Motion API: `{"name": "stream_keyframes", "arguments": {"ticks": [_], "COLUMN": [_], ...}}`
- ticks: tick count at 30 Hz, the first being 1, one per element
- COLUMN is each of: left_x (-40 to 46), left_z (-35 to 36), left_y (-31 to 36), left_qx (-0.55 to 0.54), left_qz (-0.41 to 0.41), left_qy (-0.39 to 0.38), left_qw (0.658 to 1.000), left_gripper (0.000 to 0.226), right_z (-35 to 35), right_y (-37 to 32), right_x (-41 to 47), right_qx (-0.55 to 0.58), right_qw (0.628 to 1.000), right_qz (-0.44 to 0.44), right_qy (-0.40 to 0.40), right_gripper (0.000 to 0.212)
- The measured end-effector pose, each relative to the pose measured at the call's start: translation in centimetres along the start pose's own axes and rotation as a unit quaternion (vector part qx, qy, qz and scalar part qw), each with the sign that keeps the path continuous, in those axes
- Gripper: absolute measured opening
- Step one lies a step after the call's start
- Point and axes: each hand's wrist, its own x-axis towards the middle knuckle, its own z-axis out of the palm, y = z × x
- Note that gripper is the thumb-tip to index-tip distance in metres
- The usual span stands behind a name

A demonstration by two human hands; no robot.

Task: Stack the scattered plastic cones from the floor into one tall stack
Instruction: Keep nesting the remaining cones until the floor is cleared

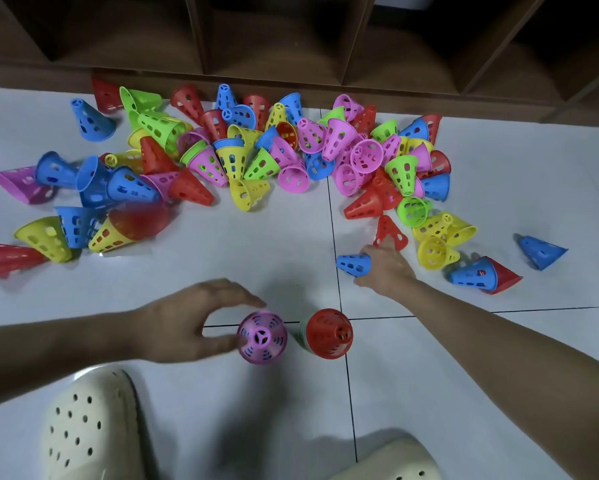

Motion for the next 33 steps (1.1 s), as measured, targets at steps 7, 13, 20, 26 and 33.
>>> {"name": "stream_keyframes", "arguments": {"ticks": [7, 13, 20, 26, 33], "left_x": [1.4, 3.0, 6.7, 8.4, 9.7], "left_z": [-5.0, -6.8, -7.6, -7.5, -9.0], "left_y": [-8.0, -12.7, -14.9, -15.2, -15.2], "left_qx": [0.088, 0.202, 0.33, 0.361, 0.442], "left_qz": [-0.142, -0.174, -0.255, -0.269, -0.265], "left_qy": [0.149, 0.151, 0.057, 0.035, 0.018], "left_qw": [0.975, 0.952, 0.907, 0.892, 0.856], "left_gripper": [0.028, 0.051, 0.067, 0.07, 0.066], "right_z": [-3.1, -5.0, -2.5, -0.3, 1.3], "right_y": [-1.9, -3.9, -4.2, -3.4, -3.1], "right_x": [-5.6, -11.8, -17.2, -17.4, -16.0], "right_qx": [0.276, 0.454, 0.448, 0.35, 0.291], "right_qw": [0.956, 0.878, 0.877, 0.921, 0.929], "right_qz": [-0.059, -0.138, -0.168, -0.171, -0.228], "right_qy": [0.086, 0.059, 0.032, 0.018, 0.027], "right_gripper": [0.02, 0.008, 0.029, 0.049, 0.052]}}
